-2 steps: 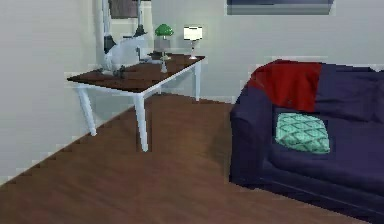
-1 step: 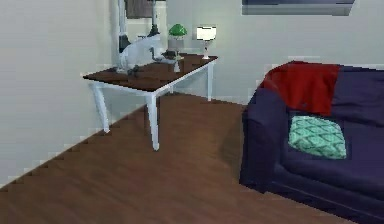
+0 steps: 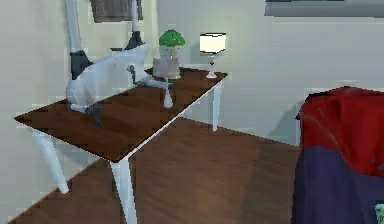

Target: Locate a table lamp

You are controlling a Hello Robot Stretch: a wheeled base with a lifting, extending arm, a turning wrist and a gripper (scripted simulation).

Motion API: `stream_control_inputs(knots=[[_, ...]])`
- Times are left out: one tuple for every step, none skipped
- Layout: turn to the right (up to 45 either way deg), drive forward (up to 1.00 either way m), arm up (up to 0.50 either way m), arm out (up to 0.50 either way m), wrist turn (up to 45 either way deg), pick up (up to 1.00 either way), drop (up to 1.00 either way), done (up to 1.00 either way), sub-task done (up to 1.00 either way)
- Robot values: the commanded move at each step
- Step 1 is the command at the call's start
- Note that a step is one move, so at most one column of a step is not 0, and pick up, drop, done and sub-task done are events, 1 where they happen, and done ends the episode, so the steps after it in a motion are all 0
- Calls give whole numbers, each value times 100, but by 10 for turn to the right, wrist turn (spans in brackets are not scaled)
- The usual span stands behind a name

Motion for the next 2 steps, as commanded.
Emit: stream_control_inputs(knots=[[0,45,0,0,0,0,0,0,0],[90,0,0,0,0,0,0,0,0]])
